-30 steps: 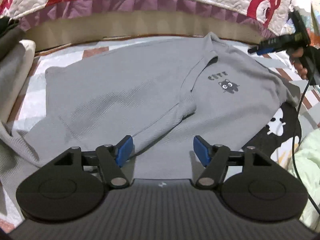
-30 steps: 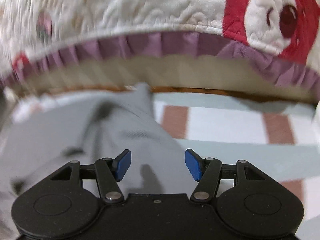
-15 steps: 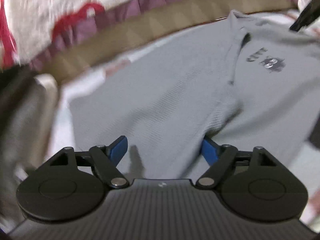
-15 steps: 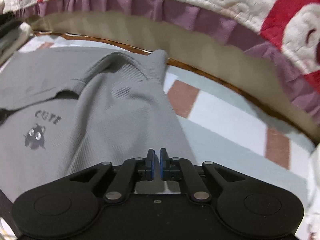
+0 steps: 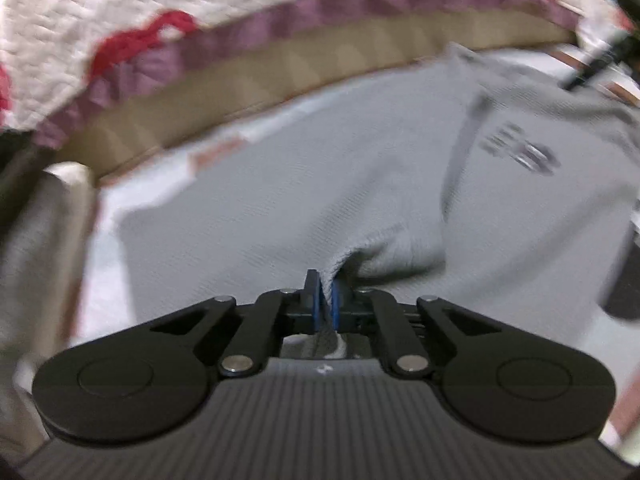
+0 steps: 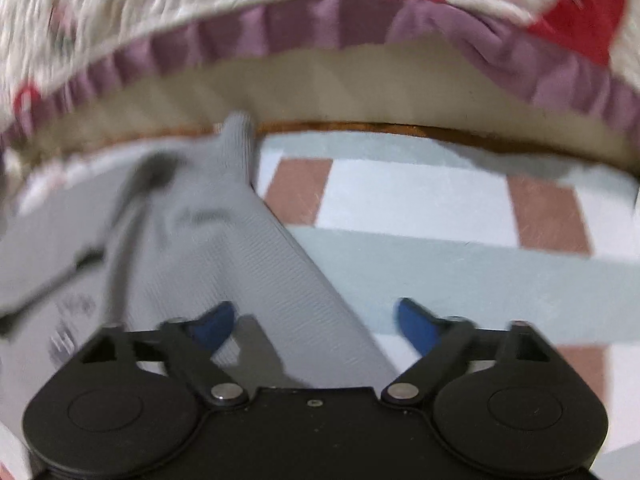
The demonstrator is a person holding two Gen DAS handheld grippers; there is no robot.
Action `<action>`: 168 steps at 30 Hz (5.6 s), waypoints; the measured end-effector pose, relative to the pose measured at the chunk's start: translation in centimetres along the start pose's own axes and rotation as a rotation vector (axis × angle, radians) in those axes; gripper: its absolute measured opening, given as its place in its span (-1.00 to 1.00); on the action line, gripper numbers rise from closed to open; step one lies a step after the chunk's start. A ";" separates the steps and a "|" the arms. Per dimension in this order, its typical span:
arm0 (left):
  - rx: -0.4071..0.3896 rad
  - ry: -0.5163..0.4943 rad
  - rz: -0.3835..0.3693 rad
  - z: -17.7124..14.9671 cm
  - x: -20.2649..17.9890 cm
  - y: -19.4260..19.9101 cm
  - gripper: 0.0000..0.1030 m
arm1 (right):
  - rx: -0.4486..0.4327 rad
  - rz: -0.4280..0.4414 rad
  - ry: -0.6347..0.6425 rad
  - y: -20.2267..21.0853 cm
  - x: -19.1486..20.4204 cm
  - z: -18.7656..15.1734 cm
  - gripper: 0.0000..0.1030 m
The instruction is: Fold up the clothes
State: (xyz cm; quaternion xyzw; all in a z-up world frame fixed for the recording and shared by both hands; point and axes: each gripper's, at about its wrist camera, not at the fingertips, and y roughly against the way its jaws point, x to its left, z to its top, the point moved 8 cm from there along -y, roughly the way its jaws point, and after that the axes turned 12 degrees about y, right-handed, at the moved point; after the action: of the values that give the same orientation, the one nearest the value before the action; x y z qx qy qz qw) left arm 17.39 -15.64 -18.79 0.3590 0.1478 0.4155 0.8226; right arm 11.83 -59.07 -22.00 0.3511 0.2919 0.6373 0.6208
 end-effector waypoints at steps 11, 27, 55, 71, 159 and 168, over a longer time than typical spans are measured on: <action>-0.027 0.145 0.097 10.4 8.2 -6.6 -0.91 | -0.075 -0.161 0.224 0.6 1.7 4.5 -0.95; -0.044 0.254 0.061 8.9 10.0 -6.4 0.13 | -0.070 -0.123 0.324 -1.8 3.8 10.0 -0.15; 0.135 0.428 0.326 -2.4 16.4 1.0 -0.03 | -0.211 0.125 0.173 0.2 16.2 10.1 0.06; 0.165 0.551 0.066 -4.7 11.8 5.5 -0.13 | -0.210 0.103 -0.253 12.1 7.4 -8.4 -0.47; 0.089 1.154 0.040 -11.7 10.0 7.0 -0.64 | -0.330 0.126 -0.704 6.8 9.1 -12.1 0.10; -0.044 0.988 0.082 -7.8 10.4 13.2 -0.86 | -0.349 0.204 -0.432 11.5 10.1 -8.7 -0.85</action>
State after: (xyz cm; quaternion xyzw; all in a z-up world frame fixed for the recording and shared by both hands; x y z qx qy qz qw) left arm 11.85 1.48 -14.26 0.1074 0.4971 0.5709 0.6446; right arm -1.82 -49.15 -16.95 0.3943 0.0023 0.6476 0.6521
